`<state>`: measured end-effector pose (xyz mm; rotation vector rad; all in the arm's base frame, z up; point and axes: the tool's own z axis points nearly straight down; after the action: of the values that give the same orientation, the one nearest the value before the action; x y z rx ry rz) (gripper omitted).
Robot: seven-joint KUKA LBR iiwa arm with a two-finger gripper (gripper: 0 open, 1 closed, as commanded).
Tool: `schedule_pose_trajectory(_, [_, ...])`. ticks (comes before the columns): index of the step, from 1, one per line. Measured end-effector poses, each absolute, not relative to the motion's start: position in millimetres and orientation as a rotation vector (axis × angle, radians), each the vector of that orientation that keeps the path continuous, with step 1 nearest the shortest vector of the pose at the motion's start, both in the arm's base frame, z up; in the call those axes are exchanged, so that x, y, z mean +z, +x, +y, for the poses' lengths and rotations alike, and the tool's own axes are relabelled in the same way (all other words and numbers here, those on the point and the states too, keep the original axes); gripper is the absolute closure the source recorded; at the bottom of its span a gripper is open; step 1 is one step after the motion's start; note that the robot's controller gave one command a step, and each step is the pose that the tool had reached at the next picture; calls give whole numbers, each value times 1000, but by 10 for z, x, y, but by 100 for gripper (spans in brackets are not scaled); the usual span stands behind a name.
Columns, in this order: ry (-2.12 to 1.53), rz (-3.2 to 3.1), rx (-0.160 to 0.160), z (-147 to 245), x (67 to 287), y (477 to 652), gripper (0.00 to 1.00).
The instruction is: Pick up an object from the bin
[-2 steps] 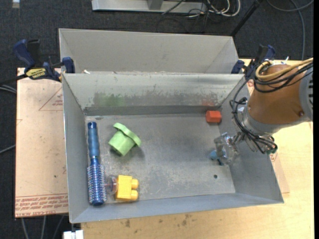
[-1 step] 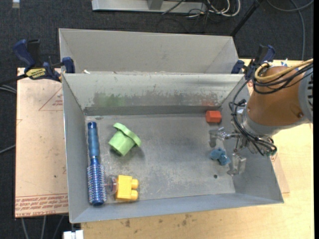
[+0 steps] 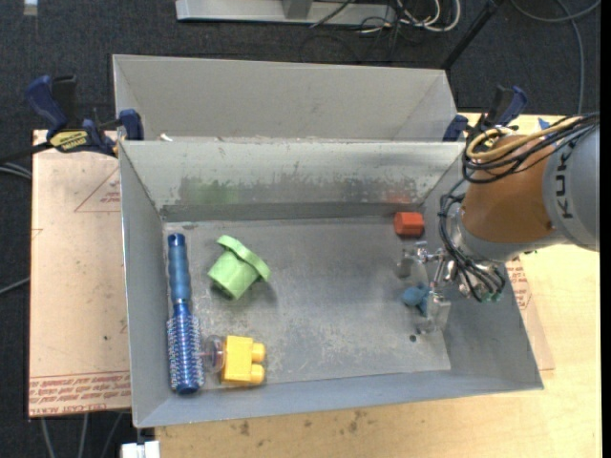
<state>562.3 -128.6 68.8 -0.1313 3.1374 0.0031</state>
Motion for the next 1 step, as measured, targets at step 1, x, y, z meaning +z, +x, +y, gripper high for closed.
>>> schedule_pose_trajectory(1, [-133,3136,1,-1287,701,5628,100])
